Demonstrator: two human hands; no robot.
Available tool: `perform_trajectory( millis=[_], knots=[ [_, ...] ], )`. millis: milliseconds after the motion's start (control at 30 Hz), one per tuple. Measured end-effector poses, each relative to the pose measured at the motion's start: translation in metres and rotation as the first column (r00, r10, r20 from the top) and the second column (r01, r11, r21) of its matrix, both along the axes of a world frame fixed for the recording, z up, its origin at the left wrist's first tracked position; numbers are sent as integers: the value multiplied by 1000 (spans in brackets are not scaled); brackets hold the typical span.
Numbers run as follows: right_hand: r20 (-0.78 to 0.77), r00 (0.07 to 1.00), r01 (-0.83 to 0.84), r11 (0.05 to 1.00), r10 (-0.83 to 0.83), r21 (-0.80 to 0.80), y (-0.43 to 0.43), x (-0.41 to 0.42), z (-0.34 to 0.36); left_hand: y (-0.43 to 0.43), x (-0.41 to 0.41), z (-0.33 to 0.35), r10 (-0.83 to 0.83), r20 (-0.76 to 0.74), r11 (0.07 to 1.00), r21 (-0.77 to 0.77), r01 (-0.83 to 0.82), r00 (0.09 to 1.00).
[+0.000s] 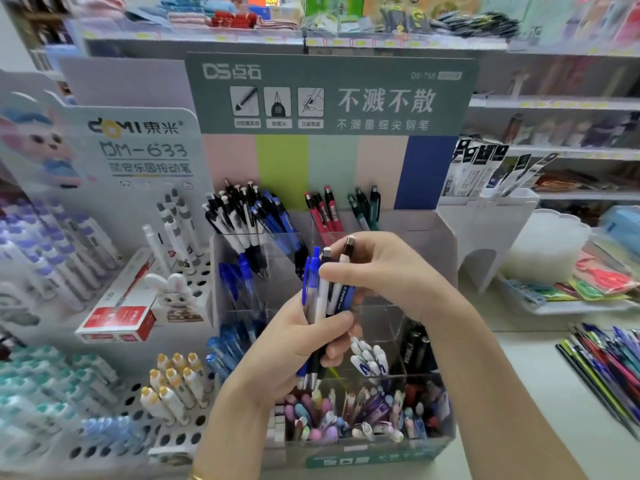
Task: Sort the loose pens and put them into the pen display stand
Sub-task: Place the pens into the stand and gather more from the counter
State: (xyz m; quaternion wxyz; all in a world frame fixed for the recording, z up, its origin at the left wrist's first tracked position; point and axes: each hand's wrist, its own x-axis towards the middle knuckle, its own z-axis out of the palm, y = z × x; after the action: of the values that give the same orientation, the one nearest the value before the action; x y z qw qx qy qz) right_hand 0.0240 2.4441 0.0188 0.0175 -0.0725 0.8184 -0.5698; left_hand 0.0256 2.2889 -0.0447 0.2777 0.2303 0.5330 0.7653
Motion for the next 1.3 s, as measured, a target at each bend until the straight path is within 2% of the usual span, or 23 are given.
perform_trajectory(
  millis=[267, 433, 567, 633, 700, 833, 967, 1033, 1100, 1167, 1200, 1300],
  knots=[
    [25, 999, -29, 998, 30, -57, -10, -11, -2, -22, 1, -3, 22, -33, 999, 30, -21, 999],
    [12, 999, 35, 990, -33, -133, -19, -15, -6, -33, 1, -4, -4, 20, 998, 68, 3, 1000],
    [116, 978, -164, 981, 175, -104, -25, -17, -4, -42, 0, -5, -32, 13, 998, 45, 31, 999],
    [113, 972, -201, 978, 207, -59, -31, -20, -2, -46, 1, -5, -26, 24, 999, 27, 25, 999],
    [73, 985, -154, 986, 158, -57, -36, -26, -1, -49, 1, -6, 18, 45, 1000, 18, -19, 999],
    [24, 999, 29, 975, -24, -222, -40, -40, 3, -58, 1, -8, 113, 55, 994, 2, -114, 992],
    [89, 989, -96, 965, 121, -246, -53, -43, 2, -66, 0, -7, 137, 60, 991, 2, -137, 989],
    [38, 995, -77, 972, 87, -220, -59, -47, 7, -70, -1, -5, 170, 83, 985, 12, -172, 982],
    [-98, 992, 51, 962, -79, -267, -64, -56, 17, -76, -4, -4, 236, 142, 968, 47, -245, 961],
    [-305, 913, 199, 948, -271, -249, -69, -67, 30, -82, -6, -2, 302, 164, 947, 63, -316, 939],
    [-401, 861, 246, 947, -312, -206, -73, -72, 35, -84, -7, -1, 326, 161, 938, 65, -339, 932],
    [-530, 806, 274, 960, -263, -60, -92, -85, 39, -89, -9, 3, 365, 164, 921, 82, -381, 916]
  ],
)
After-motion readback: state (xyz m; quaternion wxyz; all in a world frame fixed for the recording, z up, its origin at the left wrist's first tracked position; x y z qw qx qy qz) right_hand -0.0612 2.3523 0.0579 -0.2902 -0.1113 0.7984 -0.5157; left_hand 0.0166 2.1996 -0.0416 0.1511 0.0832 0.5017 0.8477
